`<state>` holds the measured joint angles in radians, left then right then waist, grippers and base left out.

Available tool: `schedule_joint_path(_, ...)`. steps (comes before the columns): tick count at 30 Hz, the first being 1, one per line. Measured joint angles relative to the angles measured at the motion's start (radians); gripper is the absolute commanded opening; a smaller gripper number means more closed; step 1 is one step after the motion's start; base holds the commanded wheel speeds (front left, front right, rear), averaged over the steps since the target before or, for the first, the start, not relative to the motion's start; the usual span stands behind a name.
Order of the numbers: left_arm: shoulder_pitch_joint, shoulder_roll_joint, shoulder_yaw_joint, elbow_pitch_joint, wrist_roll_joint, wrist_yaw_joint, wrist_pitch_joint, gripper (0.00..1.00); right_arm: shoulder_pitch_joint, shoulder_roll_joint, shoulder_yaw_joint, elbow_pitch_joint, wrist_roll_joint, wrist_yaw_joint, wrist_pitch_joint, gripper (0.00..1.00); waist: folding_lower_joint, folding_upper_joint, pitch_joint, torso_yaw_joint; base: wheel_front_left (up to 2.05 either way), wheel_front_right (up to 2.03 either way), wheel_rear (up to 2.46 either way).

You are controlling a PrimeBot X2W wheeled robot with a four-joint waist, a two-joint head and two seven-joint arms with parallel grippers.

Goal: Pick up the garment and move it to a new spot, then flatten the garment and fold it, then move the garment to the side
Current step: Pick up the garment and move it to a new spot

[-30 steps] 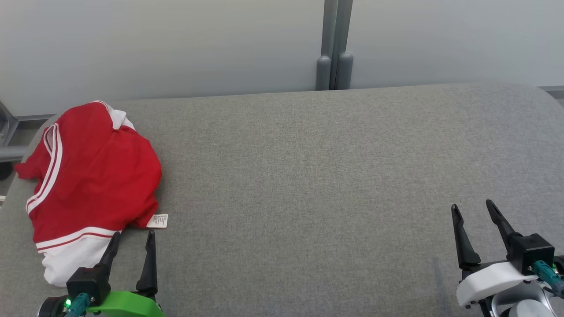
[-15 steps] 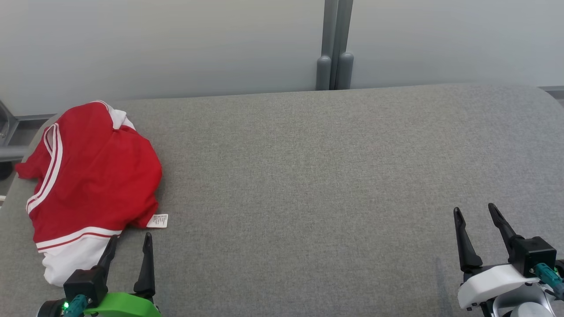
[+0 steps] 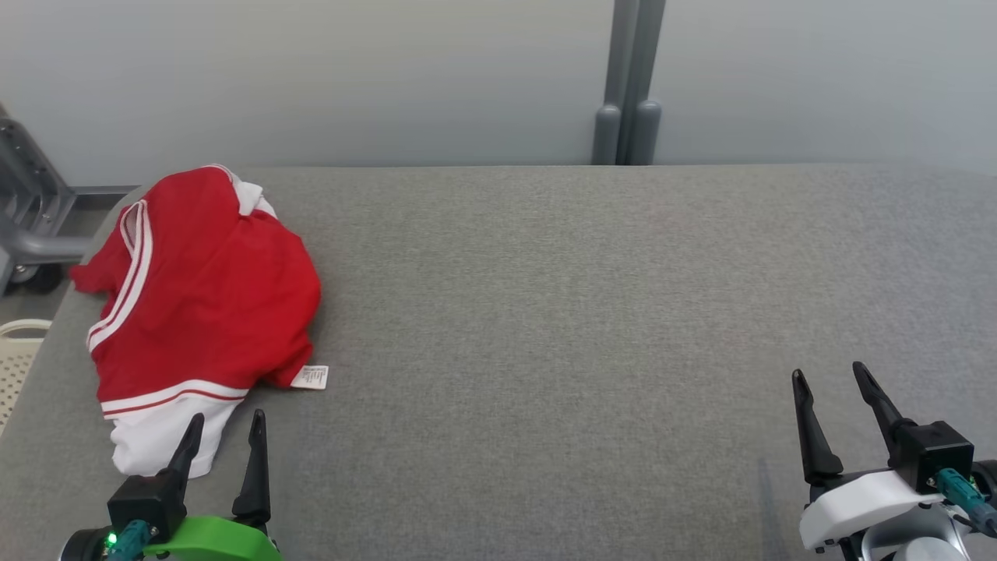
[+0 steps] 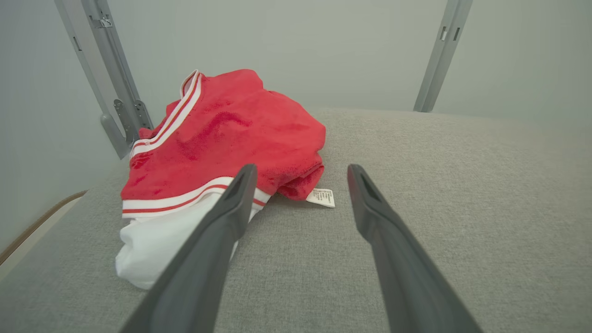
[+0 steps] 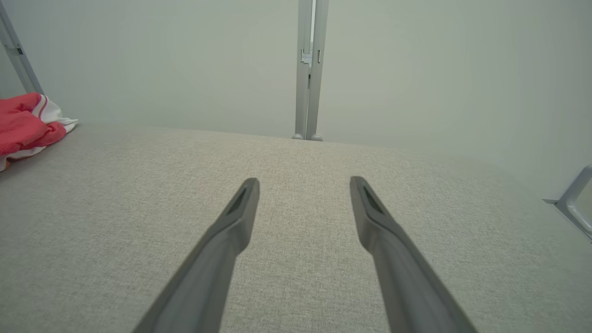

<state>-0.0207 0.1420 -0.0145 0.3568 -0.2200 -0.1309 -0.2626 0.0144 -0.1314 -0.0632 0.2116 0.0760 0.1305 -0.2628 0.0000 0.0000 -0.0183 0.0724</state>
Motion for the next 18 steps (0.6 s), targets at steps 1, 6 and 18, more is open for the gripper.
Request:
schedule_joint_path(1,0.000,0.001,0.001,0.000,0.000,0.000,0.000,1.00,0.000,0.002,0.005,-0.001,0.000,0.000,0.000,1.00,0.0000,0.0000,-0.001,0.011,0.00,0.00,0.00)
schedule_joint_path(6,0.000,0.007,0.010,0.003,0.001,-0.001,0.000,1.00,-0.004,0.007,0.015,-0.002,0.000,0.000,0.000,1.00,0.0000,0.0000,-0.005,0.085,0.00,0.00,0.00)
schedule_joint_path(18,0.054,0.036,0.072,0.007,0.000,-0.001,0.000,1.00,-0.032,0.032,0.091,0.021,0.003,0.000,0.000,1.00,0.0000,0.0000,-0.023,0.326,0.00,0.00,0.00)
